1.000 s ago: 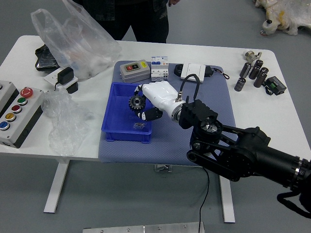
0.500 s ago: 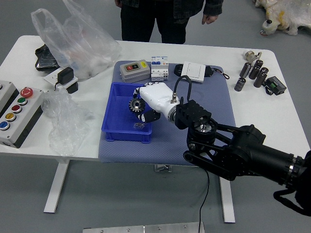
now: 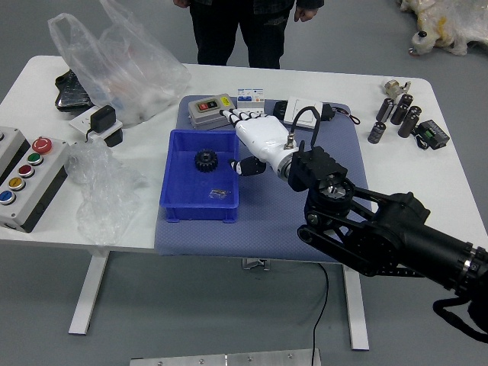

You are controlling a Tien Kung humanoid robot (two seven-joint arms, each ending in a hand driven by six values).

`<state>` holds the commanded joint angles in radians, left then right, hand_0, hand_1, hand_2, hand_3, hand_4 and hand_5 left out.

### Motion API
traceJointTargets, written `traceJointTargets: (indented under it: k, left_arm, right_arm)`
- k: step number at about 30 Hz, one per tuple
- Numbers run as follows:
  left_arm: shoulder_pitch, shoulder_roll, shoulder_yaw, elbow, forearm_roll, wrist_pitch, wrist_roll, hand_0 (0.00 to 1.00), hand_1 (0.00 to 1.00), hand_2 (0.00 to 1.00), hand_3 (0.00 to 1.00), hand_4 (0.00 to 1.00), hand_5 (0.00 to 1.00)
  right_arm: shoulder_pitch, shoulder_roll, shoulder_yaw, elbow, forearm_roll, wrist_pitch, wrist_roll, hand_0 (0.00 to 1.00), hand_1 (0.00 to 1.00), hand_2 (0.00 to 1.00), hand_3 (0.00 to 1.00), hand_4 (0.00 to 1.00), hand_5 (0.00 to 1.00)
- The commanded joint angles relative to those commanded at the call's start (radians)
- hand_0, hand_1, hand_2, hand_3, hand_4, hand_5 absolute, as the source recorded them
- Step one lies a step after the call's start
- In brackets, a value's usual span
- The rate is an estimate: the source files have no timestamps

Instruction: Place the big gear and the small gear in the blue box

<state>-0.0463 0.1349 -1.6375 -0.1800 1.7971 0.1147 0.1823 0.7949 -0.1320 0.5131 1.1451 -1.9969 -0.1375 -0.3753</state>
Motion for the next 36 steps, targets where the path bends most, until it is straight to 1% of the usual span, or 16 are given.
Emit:
traceJointTargets:
  k: [1,3,6,7,12,13,14,18,19,24,25,30,31,36]
  left_arm:
    - [0.0,-0.001,0.001,0.0,-0.001,0.0,0.0,0.617,0.471,0.492,0.65,0.688,0.322]
    - [0.001,-0.003,0.001,0.0,-0.002,0.0,0.0,0.617,0.471,0.492,0.65,0.688,0.322]
    - [0.002,-0.005,-0.001,0.0,0.0,0.0,0.001,0.617,0.471,0.492,0.65,0.688,0.322]
    - [0.002,-0.005,-0.001,0.0,0.0,0.0,0.001,0.617,0.468,0.492,0.648,0.686,0.321]
    - [0.0,-0.004,-0.001,0.0,0.001,0.0,0.001,0.617,0.468,0.492,0.648,0.686,0.321]
    - [0.0,-0.004,-0.001,0.0,0.001,0.0,0.0,0.617,0.47,0.492,0.648,0.685,0.318]
    - [0.0,-0.004,-0.001,0.0,0.001,0.001,0.0,0.617,0.47,0.492,0.648,0.685,0.318]
    - [0.0,-0.004,-0.004,0.0,0.005,0.001,0.002,0.617,0.47,0.492,0.648,0.685,0.318]
    - [0.0,-0.004,-0.005,0.0,0.005,0.001,0.002,0.617,0.47,0.491,0.647,0.683,0.315]
    - [-0.003,-0.005,-0.004,0.0,0.006,0.0,0.002,0.617,0.47,0.491,0.647,0.683,0.315]
    - [-0.003,-0.005,-0.005,0.0,0.007,0.001,0.002,0.617,0.471,0.491,0.646,0.682,0.314]
    - [-0.004,-0.003,-0.009,0.0,0.01,0.002,0.001,0.617,0.471,0.491,0.646,0.682,0.314]
    - [-0.004,-0.002,-0.01,0.0,0.01,0.002,0.001,0.617,0.471,0.491,0.646,0.681,0.313]
    - [-0.005,-0.002,-0.007,0.0,0.008,0.001,0.0,0.617,0.471,0.491,0.646,0.681,0.313]
  right_arm:
    - [-0.005,-0.004,0.016,-0.003,0.001,-0.01,0.001,0.824,0.938,0.998,0.998,0.665,0.211]
    - [-0.014,-0.013,0.047,-0.018,0.002,-0.021,-0.001,0.824,0.938,0.998,0.998,0.665,0.211]
    - [-0.016,-0.02,0.068,-0.074,0.013,-0.026,-0.002,0.824,0.938,0.998,0.998,0.665,0.211]
    - [-0.016,-0.02,0.069,-0.092,0.019,-0.027,-0.002,0.768,0.9,0.996,0.998,0.711,0.236]
    - [-0.014,-0.001,0.051,-0.196,0.054,-0.034,0.008,0.768,0.9,0.996,0.998,0.711,0.236]
    - [-0.014,0.003,0.047,-0.213,0.056,-0.032,0.008,0.716,0.851,0.978,0.998,0.728,0.246]
    - [-0.014,0.008,0.042,-0.233,0.055,-0.03,0.007,0.716,0.851,0.978,0.998,0.728,0.246]
    - [-0.013,0.017,0.023,-0.265,0.053,-0.024,0.002,0.716,0.851,0.978,0.998,0.728,0.246]
    - [-0.012,0.019,0.019,-0.269,0.053,-0.023,0.001,0.68,0.804,0.928,0.998,0.736,0.229]
    - [-0.013,0.032,-0.011,-0.298,0.065,-0.023,-0.002,0.68,0.804,0.928,0.998,0.736,0.229]
    - [-0.013,0.034,-0.017,-0.302,0.066,-0.024,-0.004,0.647,0.717,0.802,0.883,0.712,0.217]
    - [-0.01,0.044,-0.048,-0.316,0.073,-0.028,-0.01,0.647,0.717,0.802,0.883,0.712,0.217]
    - [-0.01,0.046,-0.052,-0.319,0.074,-0.03,-0.01,0.593,0.649,0.662,0.633,0.701,0.249]
    - [-0.012,0.053,-0.065,-0.335,0.087,-0.044,-0.001,0.593,0.649,0.662,0.633,0.701,0.249]
